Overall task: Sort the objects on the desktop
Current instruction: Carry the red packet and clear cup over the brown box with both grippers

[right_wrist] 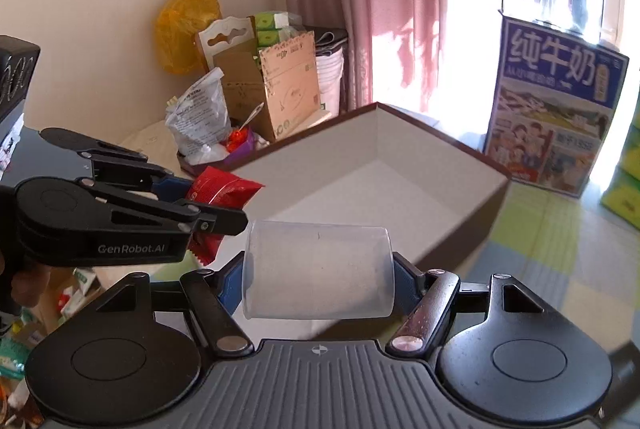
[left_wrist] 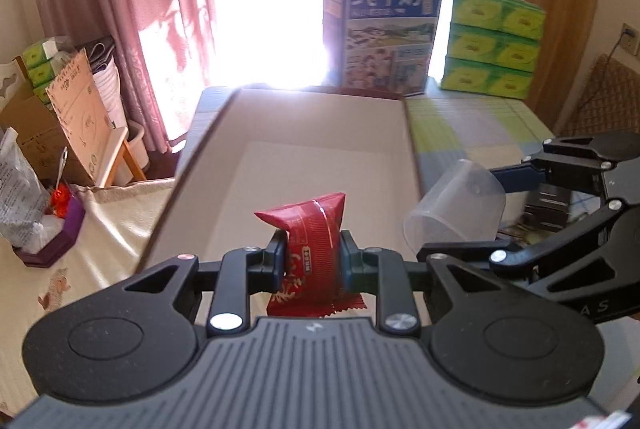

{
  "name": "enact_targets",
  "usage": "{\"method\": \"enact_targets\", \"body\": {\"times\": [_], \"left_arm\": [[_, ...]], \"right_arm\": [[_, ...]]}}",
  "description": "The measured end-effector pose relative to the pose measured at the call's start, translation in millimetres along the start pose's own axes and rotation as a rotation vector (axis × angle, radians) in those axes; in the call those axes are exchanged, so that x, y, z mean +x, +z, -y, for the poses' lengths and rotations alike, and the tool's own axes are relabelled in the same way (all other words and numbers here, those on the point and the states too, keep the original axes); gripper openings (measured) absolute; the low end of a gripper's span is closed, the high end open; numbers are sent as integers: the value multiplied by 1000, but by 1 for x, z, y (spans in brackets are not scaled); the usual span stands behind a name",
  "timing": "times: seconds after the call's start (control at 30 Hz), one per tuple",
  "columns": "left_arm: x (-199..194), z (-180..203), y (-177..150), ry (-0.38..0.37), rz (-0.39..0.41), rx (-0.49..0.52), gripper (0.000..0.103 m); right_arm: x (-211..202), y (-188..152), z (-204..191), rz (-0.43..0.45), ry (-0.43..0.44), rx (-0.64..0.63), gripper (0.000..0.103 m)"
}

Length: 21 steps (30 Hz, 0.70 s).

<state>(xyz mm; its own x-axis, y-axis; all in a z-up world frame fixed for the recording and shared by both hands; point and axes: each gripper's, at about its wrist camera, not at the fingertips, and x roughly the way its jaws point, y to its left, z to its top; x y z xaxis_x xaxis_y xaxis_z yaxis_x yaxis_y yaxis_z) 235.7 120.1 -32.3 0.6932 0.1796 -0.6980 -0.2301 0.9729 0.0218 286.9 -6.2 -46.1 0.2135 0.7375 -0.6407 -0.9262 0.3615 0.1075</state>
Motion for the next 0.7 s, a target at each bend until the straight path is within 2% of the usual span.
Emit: {"method": "enact_targets", "body": {"times": [0.2, 0.37, 0.7], "left_arm": [[40, -26, 21, 9, -24, 15, 22], [82, -37, 34, 1, -66, 26, 22], [163, -49, 43, -24, -186, 38, 22]], "right_arm": [[45, 25, 18, -9, -25, -14, 69], [82, 34, 40, -53, -30, -10, 69], [149, 34, 67, -214, -70, -121, 69]]}}
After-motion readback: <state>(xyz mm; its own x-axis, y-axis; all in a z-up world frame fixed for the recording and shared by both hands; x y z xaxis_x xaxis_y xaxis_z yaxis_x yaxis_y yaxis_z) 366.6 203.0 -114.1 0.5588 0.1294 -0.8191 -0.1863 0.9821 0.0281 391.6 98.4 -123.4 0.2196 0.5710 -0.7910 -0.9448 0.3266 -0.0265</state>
